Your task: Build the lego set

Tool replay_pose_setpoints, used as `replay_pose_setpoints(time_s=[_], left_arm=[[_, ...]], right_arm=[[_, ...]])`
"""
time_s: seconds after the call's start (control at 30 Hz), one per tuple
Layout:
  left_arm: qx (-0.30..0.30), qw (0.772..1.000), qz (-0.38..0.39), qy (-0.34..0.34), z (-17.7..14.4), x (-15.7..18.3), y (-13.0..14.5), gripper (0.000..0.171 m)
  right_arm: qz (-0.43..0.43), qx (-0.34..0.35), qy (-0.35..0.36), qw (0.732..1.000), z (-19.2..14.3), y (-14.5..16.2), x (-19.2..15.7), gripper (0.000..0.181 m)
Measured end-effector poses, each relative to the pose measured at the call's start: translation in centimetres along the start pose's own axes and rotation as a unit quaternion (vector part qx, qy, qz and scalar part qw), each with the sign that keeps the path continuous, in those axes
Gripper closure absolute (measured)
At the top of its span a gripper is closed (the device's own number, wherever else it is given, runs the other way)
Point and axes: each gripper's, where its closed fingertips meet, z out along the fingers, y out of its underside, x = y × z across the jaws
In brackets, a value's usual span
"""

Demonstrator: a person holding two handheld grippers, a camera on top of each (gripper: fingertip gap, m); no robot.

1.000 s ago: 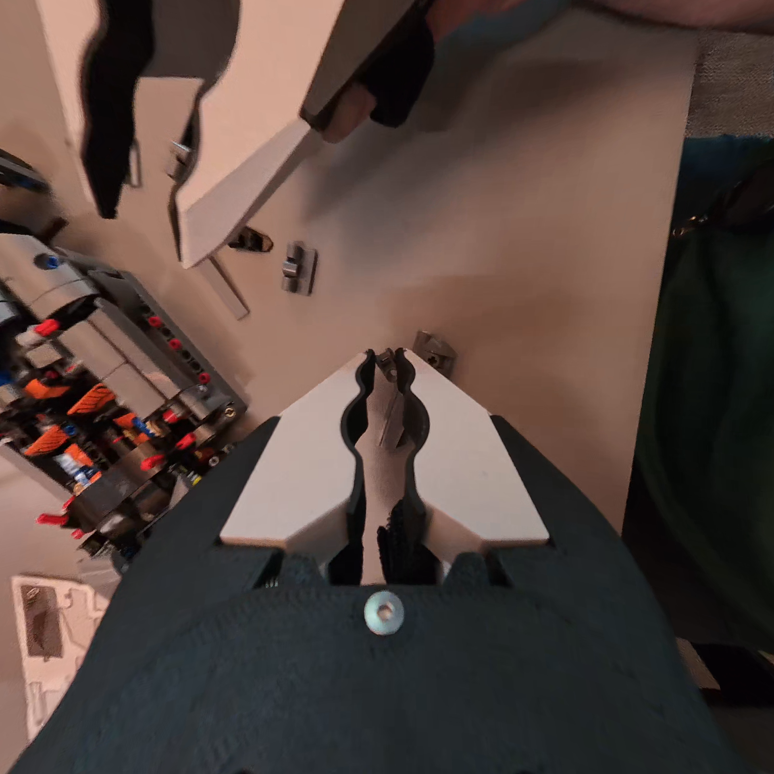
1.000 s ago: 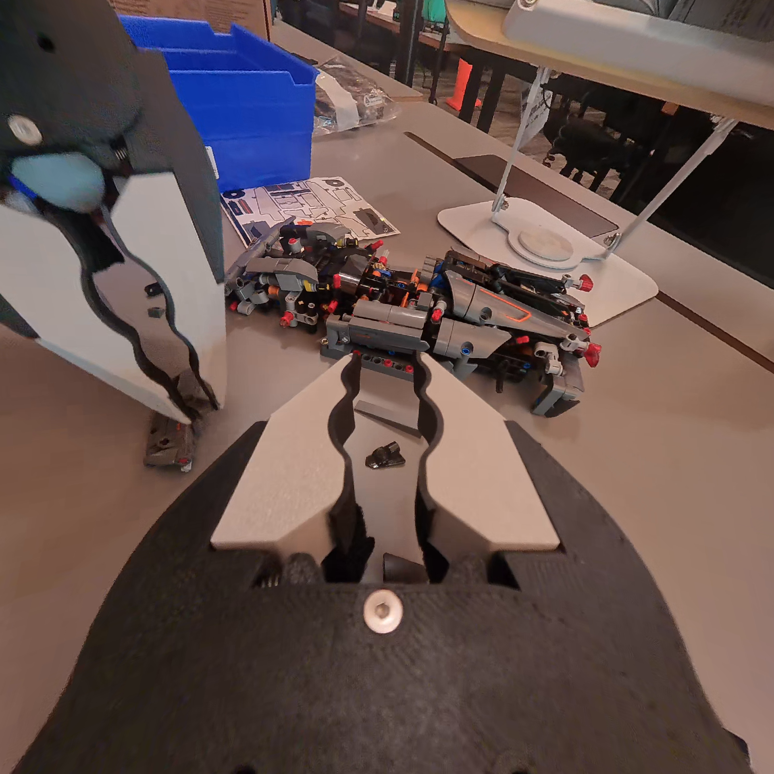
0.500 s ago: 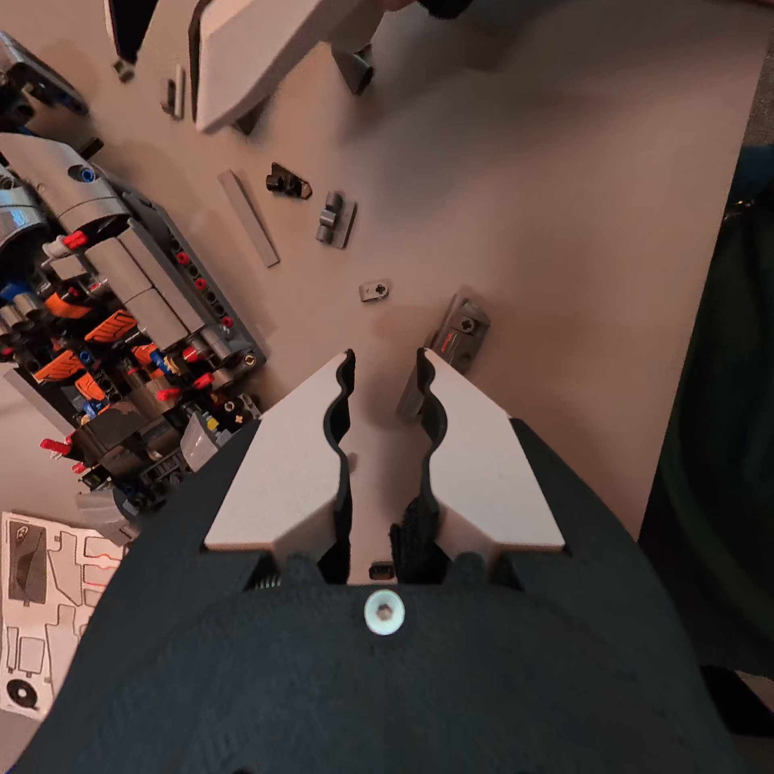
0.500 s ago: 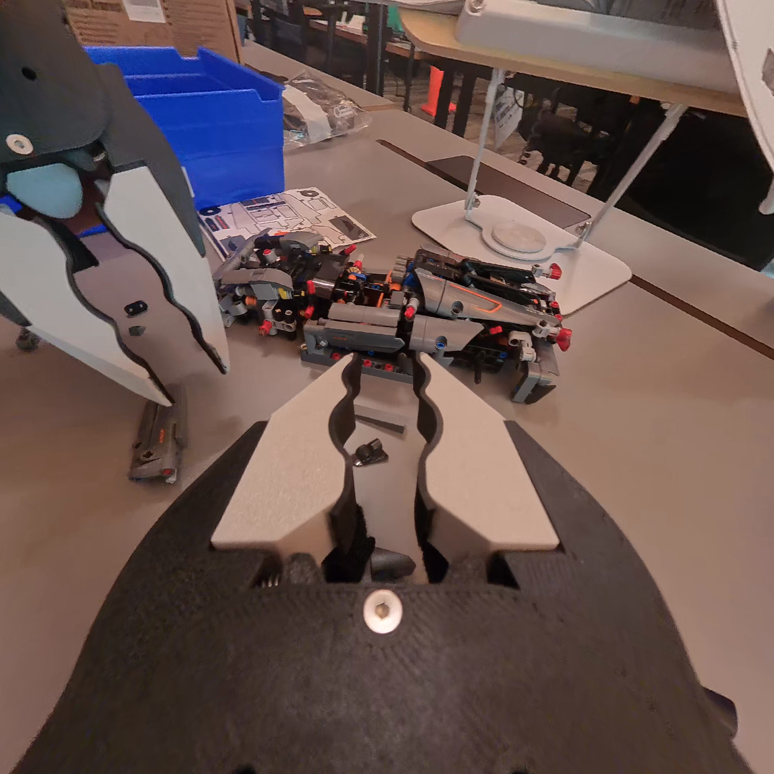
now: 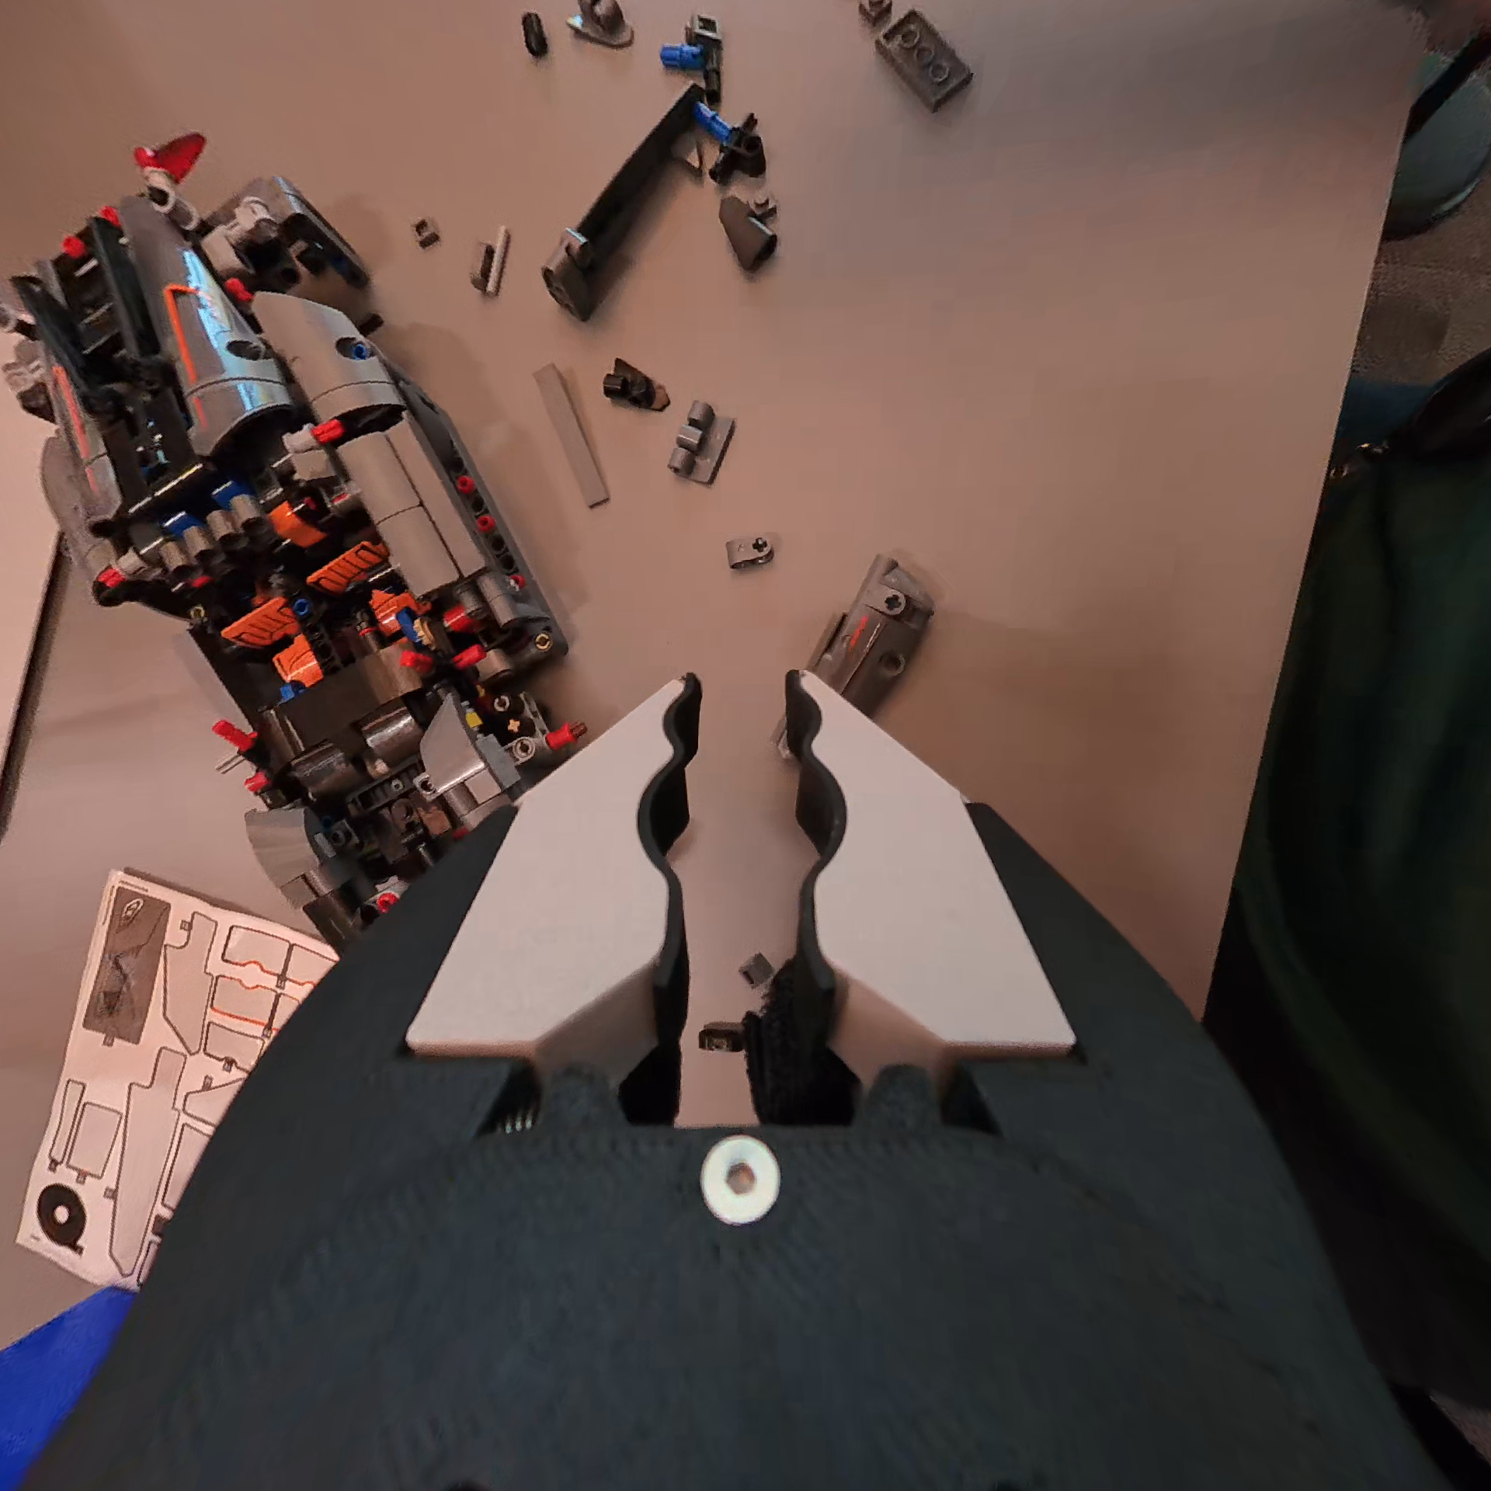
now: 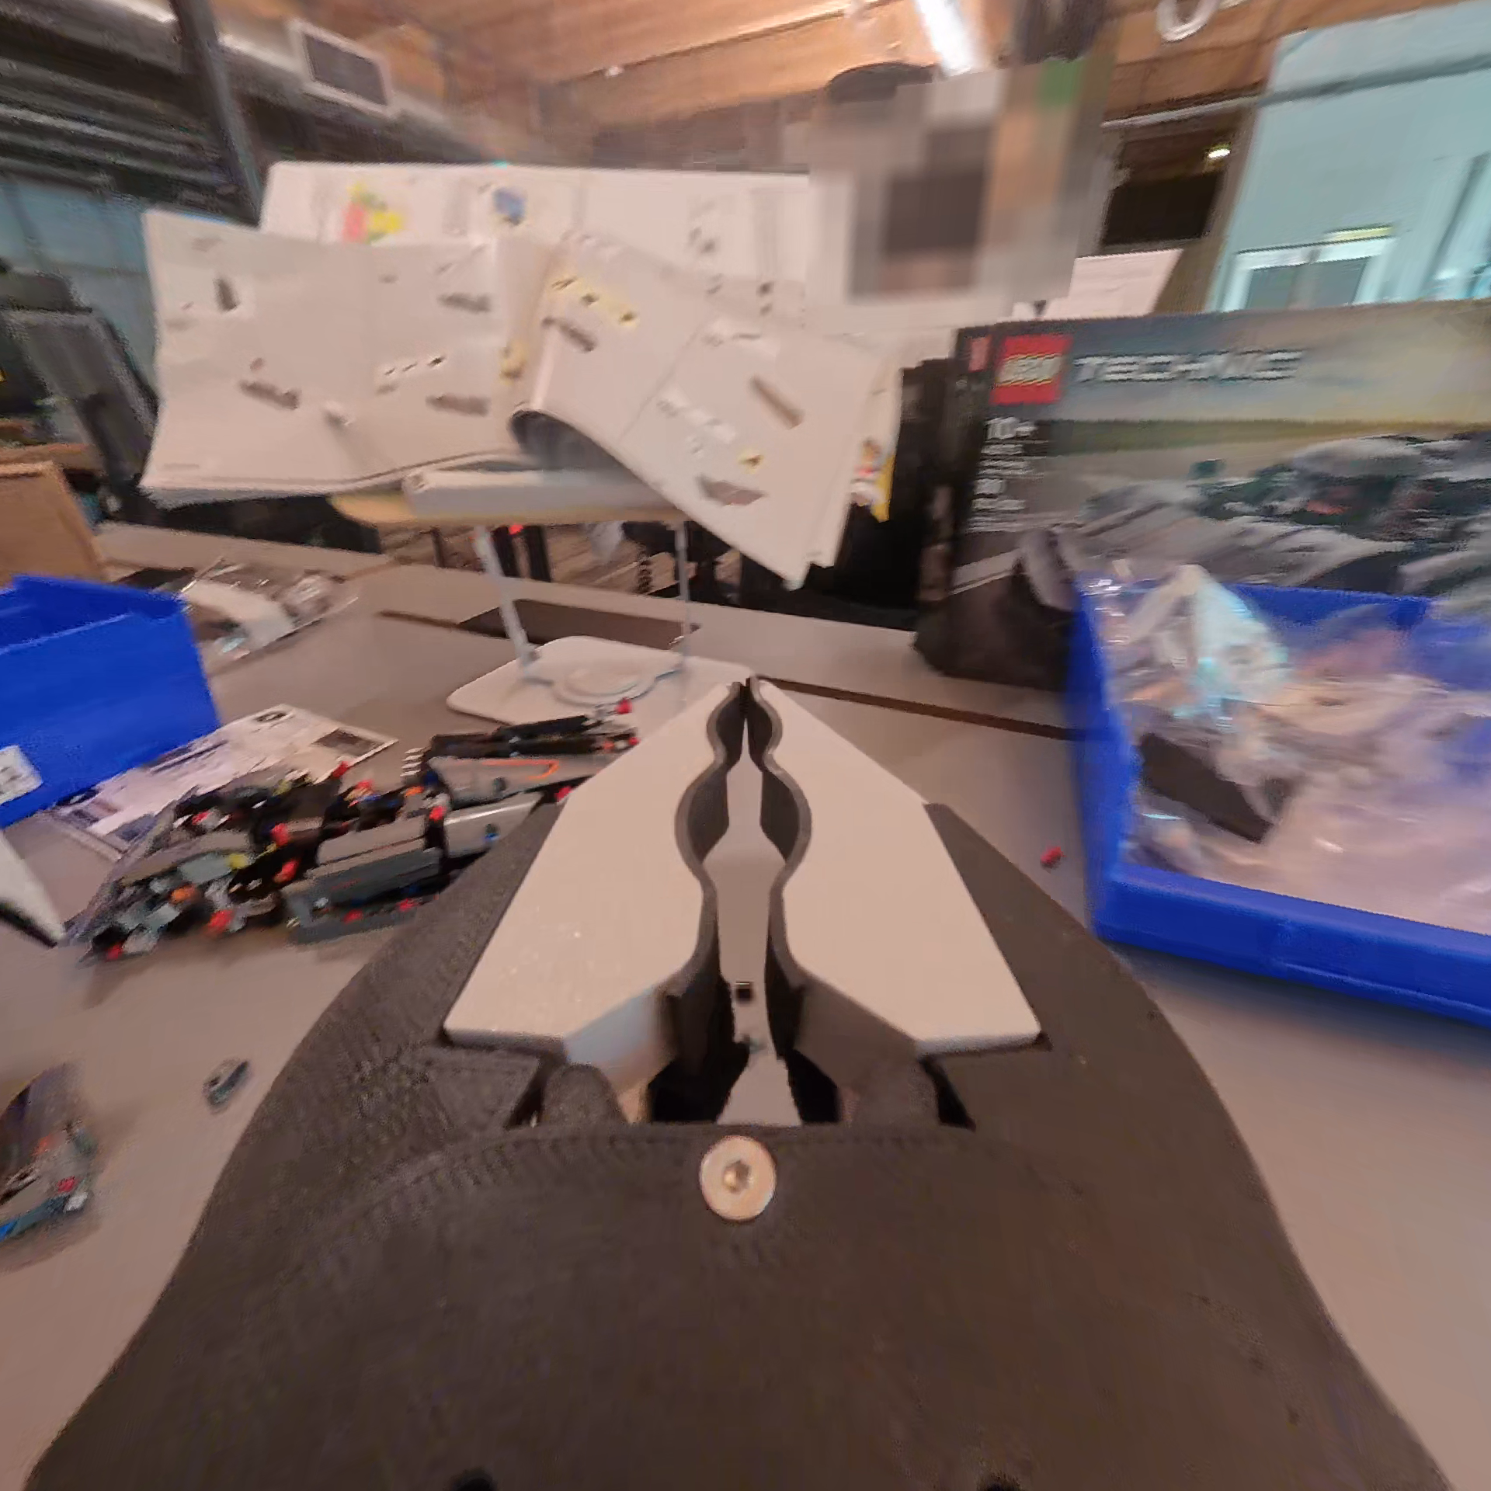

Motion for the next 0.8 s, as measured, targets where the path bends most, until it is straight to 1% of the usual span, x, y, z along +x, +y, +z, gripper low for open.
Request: replay_pose_setpoints(time_s=[0.1,0.2,0.23,0.3,0.33,0.43,0.47,0.57,0.63,0.7,0.8], left_arm=[[0.009,1.000,-0.005,-0.003,-0.1,-0.2,0.1,0.154],[0.018,1.000,-0.006,-0.002,-0.3,-0.2,0.0,0.154],[0.019,1.000,-0.005,-0.003,-0.3,-0.2,0.0,0.154],[0.020,1.000,-0.004,-0.004,-0.4,-0.2,0.1,0.154],[0.021,1.000,-0.005,-0.003,-0.4,-0.2,0.2,0.154],[0.029,1.000,-0.008,-0.003,-0.6,-0.3,0.4,0.155],[0.030,0.999,-0.010,-0.001,-0.6,-0.3,0.5,0.155],[0.032,0.999,-0.012,-0.002,-0.6,-0.4,0.6,0.155],[0.034,0.999,-0.011,-0.002,-0.7,-0.3,0.6,0.155],[0.038,0.999,-0.011,-0.004,-0.8,-0.4,0.6,0.155],[0.041,0.999,-0.015,-0.004,-0.9,-0.5,0.8,0.155]], right_arm=[[0.005,0.012,0.034,0.999,-1.3,-1.6,2.3,0.181],[-0.014,-0.003,0.063,0.998,-1.9,-2.2,3.5,0.181],[-0.013,-0.013,0.063,0.998,-1.9,-2.1,3.6,0.181],[-0.020,-0.046,0.069,0.996,-1.9,-1.6,4.2,0.172],[-0.027,-0.051,0.076,0.995,-2.2,-1.7,4.6,0.170],[-0.037,-0.076,0.086,0.993,-2.7,-1.7,5.4,0.171],[-0.035,-0.092,0.076,0.992,-2.7,-1.3,5.3,0.171],[-0.009,-0.161,0.016,0.987,-1.8,1.1,3.5,0.168],[-0.017,-0.199,0.015,0.980,-1.4,2.8,3.1,0.164],[-0.033,-0.204,0.021,0.978,-1.4,3.0,3.0,0.164],[-0.036,-0.200,0.024,0.979,-1.9,2.2,3.2,0.164]])
